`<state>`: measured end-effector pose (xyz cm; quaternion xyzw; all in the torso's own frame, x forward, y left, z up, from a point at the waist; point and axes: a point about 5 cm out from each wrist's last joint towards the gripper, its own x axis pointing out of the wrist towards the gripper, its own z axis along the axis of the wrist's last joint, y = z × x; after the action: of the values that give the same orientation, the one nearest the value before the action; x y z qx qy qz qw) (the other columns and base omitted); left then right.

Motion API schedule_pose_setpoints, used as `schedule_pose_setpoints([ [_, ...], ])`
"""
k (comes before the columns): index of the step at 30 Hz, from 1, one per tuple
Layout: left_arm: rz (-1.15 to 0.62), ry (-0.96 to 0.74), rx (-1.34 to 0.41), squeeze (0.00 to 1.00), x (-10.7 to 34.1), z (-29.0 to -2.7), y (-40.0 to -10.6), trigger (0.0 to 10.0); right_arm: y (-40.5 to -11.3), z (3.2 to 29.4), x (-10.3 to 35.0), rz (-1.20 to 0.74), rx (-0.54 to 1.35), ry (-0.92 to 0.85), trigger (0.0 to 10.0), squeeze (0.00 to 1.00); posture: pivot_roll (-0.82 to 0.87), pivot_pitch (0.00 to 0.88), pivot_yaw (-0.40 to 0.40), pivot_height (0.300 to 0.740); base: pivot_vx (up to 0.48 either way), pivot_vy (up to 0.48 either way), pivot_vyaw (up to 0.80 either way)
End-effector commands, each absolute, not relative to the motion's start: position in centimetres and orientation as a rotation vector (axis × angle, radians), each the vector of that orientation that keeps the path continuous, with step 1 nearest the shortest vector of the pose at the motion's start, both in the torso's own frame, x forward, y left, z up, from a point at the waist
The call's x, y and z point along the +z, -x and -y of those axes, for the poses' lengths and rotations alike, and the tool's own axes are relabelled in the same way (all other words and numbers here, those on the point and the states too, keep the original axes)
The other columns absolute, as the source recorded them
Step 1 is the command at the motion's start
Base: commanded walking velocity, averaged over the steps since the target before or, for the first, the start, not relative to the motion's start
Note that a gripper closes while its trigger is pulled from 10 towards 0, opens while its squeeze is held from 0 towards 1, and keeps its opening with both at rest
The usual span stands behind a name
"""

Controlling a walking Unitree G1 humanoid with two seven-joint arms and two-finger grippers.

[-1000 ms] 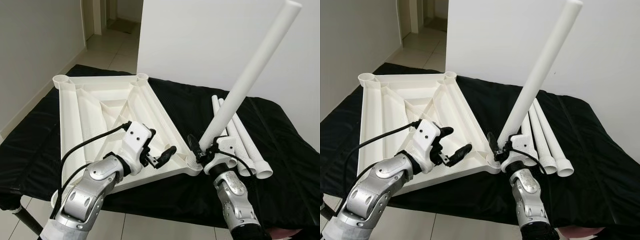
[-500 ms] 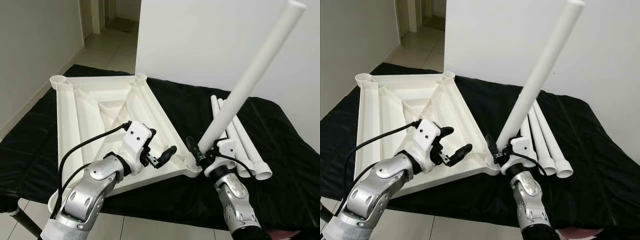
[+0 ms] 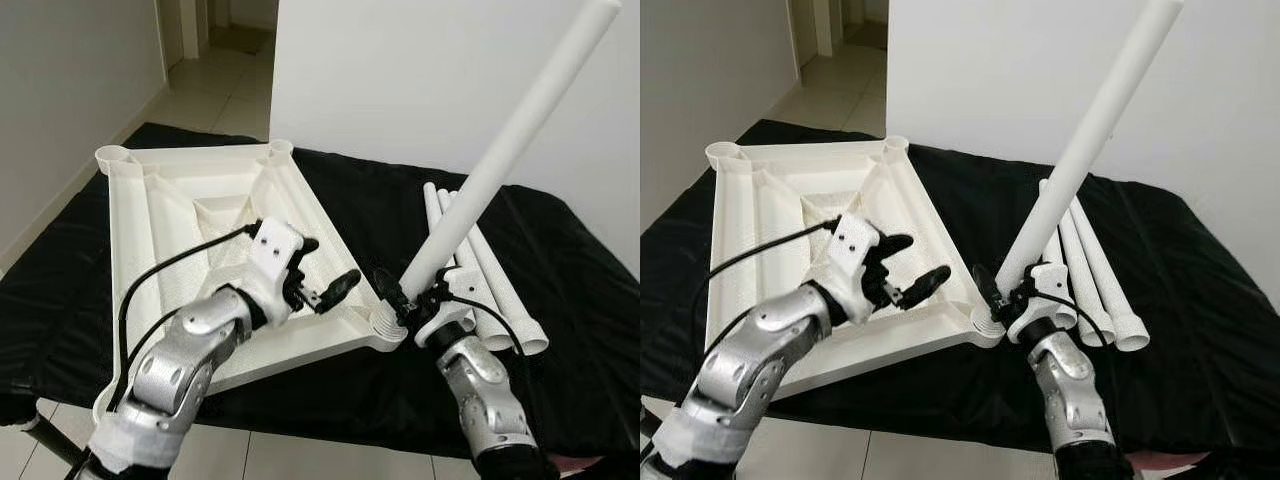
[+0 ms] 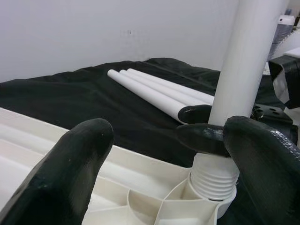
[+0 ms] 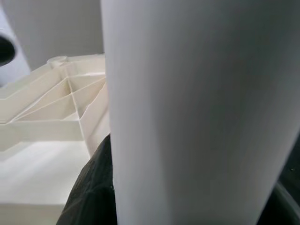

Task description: Building children table

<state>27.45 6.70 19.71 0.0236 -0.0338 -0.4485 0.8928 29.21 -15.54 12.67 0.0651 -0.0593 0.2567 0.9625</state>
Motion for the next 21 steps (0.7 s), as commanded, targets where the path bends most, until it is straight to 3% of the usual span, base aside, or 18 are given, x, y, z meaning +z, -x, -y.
schedule_pose_setpoints([
  [1, 0.074, -0.084, -1.025, 0.0, 20.3, -5.6, -27.4, 10.0, -29.2, 14.9, 13.0, 0.08, 0.614, -0.116, 10.0, 0.0, 0.02, 0.0, -0.106, 0.74, 0.0, 0.0, 0.0],
  [7, 0.079, -0.087, -1.045, 0.0, 21.1, -4.9, -27.7, 10.0, -29.4, 15.0, 14.7, 0.103, 0.689, -0.073, 10.0, 0.0, 0.01, 0.0, -0.104, 0.74, 0.0, 0.0, 0.0],
  [12, 0.104, 0.034, -1.15, 0.0, 23.8, -4.3, -27.6, 10.0, -29.5, 15.0, 16.7, 0.09, 0.868, 0.103, 10.0, 0.0, 0.01, 0.0, -0.099, 0.74, 0.0, 0.0, 0.0],
  [21, 0.15, 0.122, -1.233, 0.0, 25.8, -3.8, -27.2, 10.0, -29.4, 15.1, 17.1, 0.039, 1.004, 0.2, 10.0, 0.0, 0.02, 0.0, -0.101, 0.74, 0.0, 0.0, 0.0],
])
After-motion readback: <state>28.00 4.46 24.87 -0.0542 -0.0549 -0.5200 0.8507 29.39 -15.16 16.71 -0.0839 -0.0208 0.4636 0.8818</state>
